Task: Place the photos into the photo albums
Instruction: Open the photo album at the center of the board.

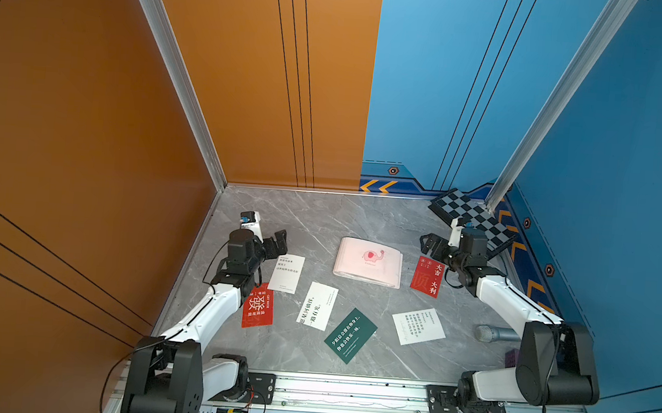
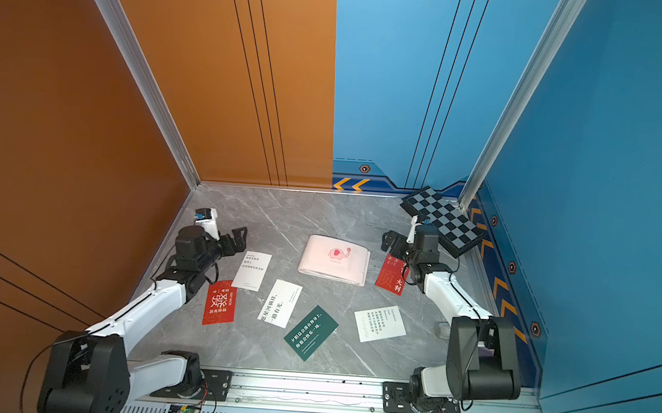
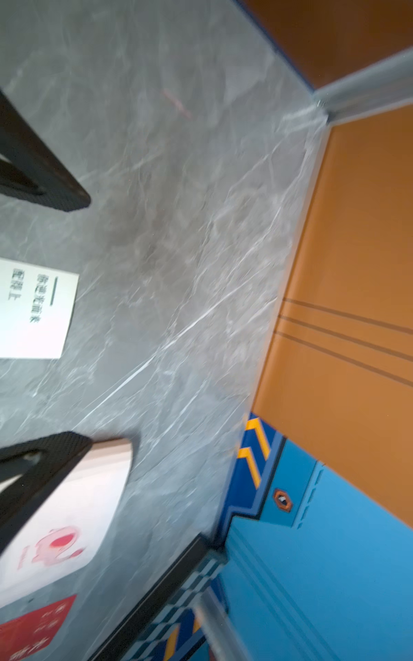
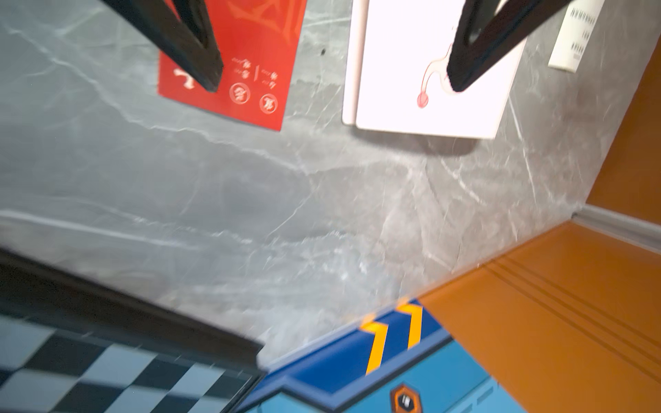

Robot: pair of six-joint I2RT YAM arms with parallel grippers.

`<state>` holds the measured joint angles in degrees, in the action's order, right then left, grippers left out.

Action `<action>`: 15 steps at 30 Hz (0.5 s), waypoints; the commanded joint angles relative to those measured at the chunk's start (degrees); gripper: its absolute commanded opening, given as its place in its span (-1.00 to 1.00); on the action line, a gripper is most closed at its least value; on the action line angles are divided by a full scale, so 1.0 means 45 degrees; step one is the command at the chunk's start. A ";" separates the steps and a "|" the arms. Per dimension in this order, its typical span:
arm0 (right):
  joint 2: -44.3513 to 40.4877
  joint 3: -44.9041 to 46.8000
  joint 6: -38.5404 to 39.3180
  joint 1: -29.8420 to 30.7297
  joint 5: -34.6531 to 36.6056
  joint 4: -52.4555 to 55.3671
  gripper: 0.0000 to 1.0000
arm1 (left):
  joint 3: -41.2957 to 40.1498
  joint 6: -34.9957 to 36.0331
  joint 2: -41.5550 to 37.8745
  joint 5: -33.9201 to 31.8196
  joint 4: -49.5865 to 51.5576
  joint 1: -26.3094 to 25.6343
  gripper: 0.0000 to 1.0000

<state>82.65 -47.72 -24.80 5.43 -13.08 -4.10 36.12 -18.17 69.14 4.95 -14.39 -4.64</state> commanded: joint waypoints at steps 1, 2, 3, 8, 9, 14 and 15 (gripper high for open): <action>0.0562 -0.0999 0.0477 0.1023 -0.0305 0.1985 1.00 | 0.1128 -0.0115 0.0951 0.0882 0.3064 -0.0973 0.97; 0.0771 -0.1154 0.0508 0.1313 -0.0278 0.2052 1.00 | 0.1520 -0.0053 0.1400 0.1049 0.3532 -0.1310 0.97; 0.0943 -0.1279 0.0511 0.1513 -0.0308 0.2086 1.00 | 0.1920 -0.0011 0.1747 0.1189 0.3904 -0.1578 0.97; 0.1807 -0.1875 0.0293 0.2219 -0.0401 0.2265 1.00 | 0.3400 0.0286 0.3216 0.1265 0.5170 -0.2937 0.97; 0.2017 -0.2036 0.0229 0.2263 -0.0471 0.2369 1.00 | 0.3537 0.0351 0.3382 0.1513 0.5171 -0.3100 0.97; 0.3015 -0.2731 -0.0377 0.2523 -0.1350 0.2922 0.98 | 0.4446 0.0300 0.4712 0.2806 0.5207 -0.3722 0.97; 0.3103 -0.2739 -0.0520 0.2563 -0.1435 0.2872 0.98 | 0.4633 0.0160 0.5037 0.3109 0.5202 -0.3738 0.97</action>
<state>95.37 -58.59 -25.02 16.27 -16.78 5.69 54.37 -17.45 88.97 14.09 6.33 -20.99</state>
